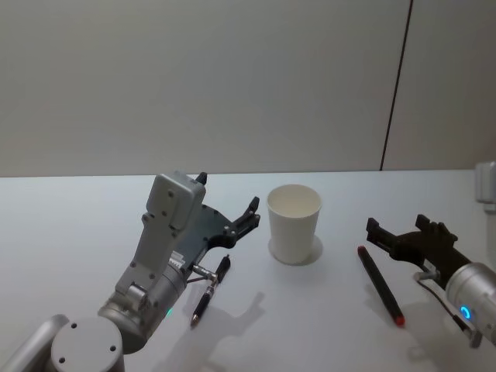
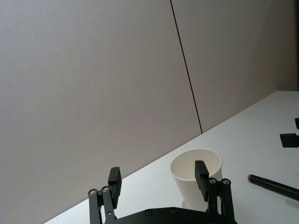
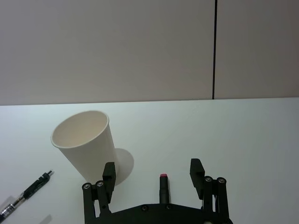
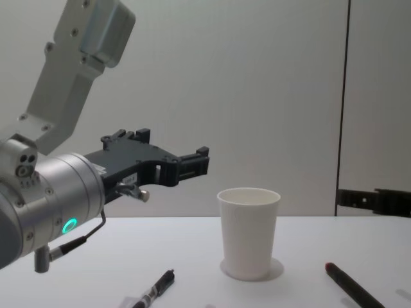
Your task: Place the pen into the pen holder.
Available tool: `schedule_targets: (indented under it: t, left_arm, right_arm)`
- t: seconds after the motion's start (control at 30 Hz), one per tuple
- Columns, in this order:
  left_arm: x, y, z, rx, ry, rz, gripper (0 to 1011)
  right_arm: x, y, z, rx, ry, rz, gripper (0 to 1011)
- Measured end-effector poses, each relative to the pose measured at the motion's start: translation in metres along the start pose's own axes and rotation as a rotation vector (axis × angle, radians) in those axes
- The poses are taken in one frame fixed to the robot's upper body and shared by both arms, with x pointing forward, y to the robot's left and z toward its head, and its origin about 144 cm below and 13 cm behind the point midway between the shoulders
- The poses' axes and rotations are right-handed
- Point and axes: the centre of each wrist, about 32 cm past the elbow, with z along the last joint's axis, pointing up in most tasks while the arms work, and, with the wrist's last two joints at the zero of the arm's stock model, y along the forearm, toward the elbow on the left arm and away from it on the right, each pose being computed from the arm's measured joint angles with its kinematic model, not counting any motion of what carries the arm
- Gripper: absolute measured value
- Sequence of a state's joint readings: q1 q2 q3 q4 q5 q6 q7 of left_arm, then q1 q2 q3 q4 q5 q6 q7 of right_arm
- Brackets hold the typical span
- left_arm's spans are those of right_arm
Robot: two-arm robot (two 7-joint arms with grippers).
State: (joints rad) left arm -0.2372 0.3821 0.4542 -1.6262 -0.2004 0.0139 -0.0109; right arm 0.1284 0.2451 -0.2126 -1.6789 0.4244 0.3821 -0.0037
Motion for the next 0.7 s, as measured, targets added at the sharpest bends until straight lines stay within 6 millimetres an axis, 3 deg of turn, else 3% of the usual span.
schedule_targets:
  t: [0.7]
  left_arm:
    - [0.000, 0.000, 0.000, 0.000, 0.000, 0.000, 1000]
  right_arm:
    - [-0.015, 0.012, 0.008, -0.148, 0.009, -0.066, 1001]
